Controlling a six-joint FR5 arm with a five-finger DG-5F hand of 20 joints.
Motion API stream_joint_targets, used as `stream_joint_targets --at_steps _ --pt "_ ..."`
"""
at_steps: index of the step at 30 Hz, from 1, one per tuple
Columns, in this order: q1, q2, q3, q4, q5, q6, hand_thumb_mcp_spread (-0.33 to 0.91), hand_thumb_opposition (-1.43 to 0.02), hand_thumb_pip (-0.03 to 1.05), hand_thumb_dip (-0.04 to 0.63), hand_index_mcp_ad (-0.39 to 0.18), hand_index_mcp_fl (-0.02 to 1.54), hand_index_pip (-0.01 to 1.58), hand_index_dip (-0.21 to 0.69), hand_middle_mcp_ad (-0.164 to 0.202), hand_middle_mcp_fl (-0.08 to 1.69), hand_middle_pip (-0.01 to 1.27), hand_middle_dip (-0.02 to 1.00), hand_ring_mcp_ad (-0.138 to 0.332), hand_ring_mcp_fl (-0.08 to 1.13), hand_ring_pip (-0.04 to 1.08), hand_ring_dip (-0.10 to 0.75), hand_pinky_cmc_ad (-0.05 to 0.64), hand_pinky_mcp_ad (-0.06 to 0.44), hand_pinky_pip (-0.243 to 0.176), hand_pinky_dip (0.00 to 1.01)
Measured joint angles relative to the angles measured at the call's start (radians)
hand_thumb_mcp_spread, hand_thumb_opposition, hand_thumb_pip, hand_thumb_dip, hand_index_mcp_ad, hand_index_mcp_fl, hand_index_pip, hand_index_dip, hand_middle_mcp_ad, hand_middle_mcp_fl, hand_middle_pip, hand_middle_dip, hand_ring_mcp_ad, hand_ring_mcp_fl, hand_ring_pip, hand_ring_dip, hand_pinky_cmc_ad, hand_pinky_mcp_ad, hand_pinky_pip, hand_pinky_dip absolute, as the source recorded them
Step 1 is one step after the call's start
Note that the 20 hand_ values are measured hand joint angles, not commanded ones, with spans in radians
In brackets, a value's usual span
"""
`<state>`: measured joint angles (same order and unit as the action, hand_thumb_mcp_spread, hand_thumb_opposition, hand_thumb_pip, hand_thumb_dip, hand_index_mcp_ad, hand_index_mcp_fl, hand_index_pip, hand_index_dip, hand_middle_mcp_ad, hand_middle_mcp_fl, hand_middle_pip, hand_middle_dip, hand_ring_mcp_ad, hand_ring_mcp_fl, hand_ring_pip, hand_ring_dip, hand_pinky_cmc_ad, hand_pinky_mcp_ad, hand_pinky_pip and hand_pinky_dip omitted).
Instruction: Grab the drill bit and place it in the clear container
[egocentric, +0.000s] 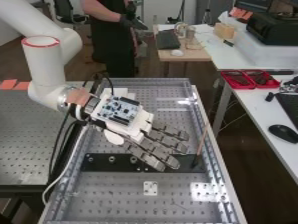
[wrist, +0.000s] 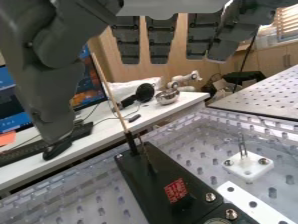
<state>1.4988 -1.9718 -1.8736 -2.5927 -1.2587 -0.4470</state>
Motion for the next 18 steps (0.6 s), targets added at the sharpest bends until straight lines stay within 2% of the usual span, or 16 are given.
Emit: stream_joint_targets --at_steps 18 --pt "0.000 0.002 -0.002 0.004 -0.001 -0.002 0.30 -0.71 0.58 0.173 -0.054 0.06 0.13 0.134 0.051 -0.02 0.12 0.17 0.171 -0.03 0.10 0.026 0.159 0.115 -0.091 0.26"
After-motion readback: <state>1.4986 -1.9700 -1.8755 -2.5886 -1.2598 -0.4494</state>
